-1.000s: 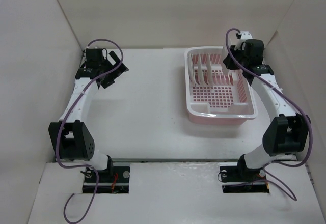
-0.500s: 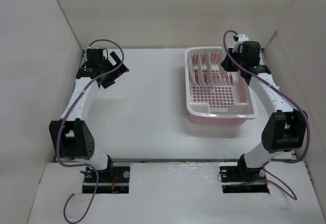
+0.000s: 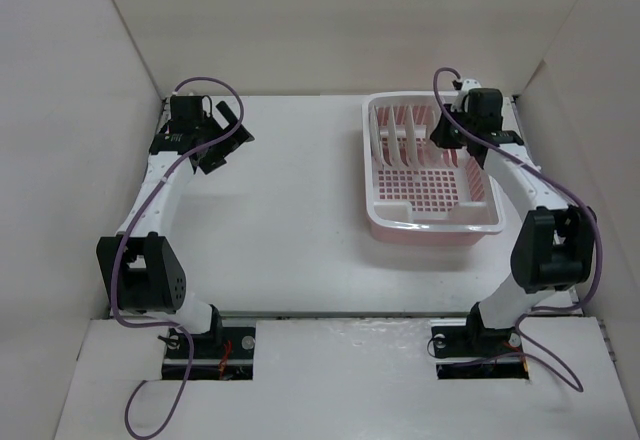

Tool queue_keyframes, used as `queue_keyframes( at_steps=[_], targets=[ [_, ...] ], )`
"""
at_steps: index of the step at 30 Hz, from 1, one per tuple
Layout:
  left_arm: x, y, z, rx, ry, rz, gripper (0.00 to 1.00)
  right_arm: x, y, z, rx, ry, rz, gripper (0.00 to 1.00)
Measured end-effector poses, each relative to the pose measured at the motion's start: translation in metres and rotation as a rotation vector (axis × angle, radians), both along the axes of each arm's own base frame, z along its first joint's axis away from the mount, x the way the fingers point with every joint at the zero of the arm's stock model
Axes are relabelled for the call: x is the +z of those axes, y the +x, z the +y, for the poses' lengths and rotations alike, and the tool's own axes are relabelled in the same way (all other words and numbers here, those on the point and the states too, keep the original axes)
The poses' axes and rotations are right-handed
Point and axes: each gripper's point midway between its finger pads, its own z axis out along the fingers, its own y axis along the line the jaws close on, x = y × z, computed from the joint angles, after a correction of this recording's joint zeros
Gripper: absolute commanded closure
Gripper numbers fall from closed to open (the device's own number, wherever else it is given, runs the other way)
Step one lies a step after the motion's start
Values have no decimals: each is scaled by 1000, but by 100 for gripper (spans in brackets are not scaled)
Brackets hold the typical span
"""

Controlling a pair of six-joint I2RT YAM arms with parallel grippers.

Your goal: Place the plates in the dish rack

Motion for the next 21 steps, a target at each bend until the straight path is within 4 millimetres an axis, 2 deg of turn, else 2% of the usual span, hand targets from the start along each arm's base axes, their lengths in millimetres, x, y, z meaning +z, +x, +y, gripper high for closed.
queue_keyframes(
  at_steps=[4,7,12,14,21],
  targets=[
    [0,0,0,0,0,0,0,-6,1,0,-1,-1,14,98],
    [0,0,0,-2,2,0,0,-11,1,-1,-4,-4,24,80],
    [0,0,0,-6,6,-1,0,-13,3,-2,-13,-7,27,67],
    [0,0,0,-6,7,-2,0,-13,3,-1,-12,-8,25,66],
    [0,0,0,-9,10,-2,0,-12,3,-2,-17,-12,26,40]
  ],
)
